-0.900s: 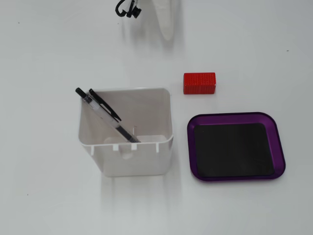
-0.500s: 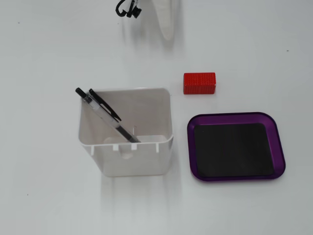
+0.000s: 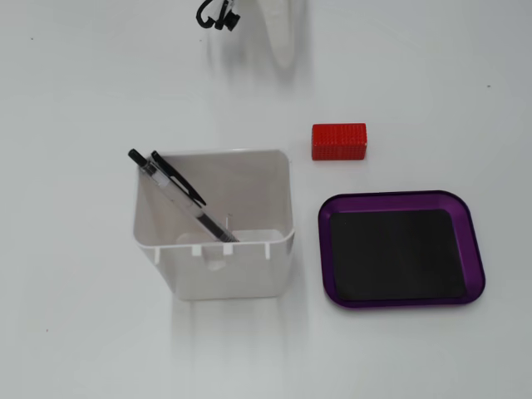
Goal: Pick up the cube and place it in the box.
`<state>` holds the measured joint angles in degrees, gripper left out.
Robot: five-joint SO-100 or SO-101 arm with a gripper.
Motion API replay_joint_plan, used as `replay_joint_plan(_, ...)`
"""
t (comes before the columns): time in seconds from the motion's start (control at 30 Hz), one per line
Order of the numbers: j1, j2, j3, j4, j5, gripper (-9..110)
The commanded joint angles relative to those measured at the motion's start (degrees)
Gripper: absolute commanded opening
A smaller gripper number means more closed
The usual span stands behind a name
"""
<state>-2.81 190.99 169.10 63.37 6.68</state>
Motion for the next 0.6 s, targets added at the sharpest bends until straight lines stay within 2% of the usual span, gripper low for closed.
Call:
replay_joint_plan(0.0,0.18,-5.98,-9.76,-0.62,-0.09,0)
replay_joint_plan(0.27,-0.79,-50.01,-37.53,0.35,-0.62,0)
replay_joint_plan(0.43,-8.00,-72.95,-54.40,4.48,-12.22,0)
replay_joint_plan(0.57,-9.32,-84.81,-63.54,6.24,-14.24,0)
